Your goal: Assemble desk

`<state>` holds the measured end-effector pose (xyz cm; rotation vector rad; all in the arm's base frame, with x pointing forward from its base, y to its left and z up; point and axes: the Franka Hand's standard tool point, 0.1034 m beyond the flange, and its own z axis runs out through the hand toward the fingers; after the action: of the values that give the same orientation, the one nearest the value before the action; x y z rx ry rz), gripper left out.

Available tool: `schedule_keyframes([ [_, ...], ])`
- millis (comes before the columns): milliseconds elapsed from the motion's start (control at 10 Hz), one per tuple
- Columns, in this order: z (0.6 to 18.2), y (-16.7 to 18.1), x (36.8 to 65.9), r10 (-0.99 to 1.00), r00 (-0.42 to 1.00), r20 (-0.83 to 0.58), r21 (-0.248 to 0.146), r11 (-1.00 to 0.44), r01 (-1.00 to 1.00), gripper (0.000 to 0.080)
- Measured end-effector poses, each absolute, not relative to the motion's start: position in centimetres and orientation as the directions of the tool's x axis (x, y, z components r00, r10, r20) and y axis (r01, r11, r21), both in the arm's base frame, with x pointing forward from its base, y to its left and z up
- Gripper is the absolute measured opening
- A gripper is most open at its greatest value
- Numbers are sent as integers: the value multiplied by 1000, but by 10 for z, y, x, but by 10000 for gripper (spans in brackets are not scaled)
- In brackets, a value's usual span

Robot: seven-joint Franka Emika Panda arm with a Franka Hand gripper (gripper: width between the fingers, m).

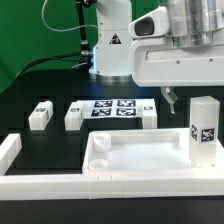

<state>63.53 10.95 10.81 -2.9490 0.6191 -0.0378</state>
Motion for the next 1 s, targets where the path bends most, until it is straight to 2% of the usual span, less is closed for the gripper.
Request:
schedule_keyframes([
  [200, 108, 107, 638, 21, 998, 59, -74, -997, 26, 649],
  [500, 108, 108, 638, -13, 998, 56, -79, -997, -8, 619],
  [600, 108, 108, 638, -45, 998, 53, -83, -996, -40, 437],
  [700, 108, 109, 638, -121, 992, 46, -90, -989, -116, 437],
  [800, 108, 109, 638, -199, 979, 39, -93, -976, -194, 285],
  [1000, 108, 108, 638, -339, 941, 24, -101, -937, -335, 287],
])
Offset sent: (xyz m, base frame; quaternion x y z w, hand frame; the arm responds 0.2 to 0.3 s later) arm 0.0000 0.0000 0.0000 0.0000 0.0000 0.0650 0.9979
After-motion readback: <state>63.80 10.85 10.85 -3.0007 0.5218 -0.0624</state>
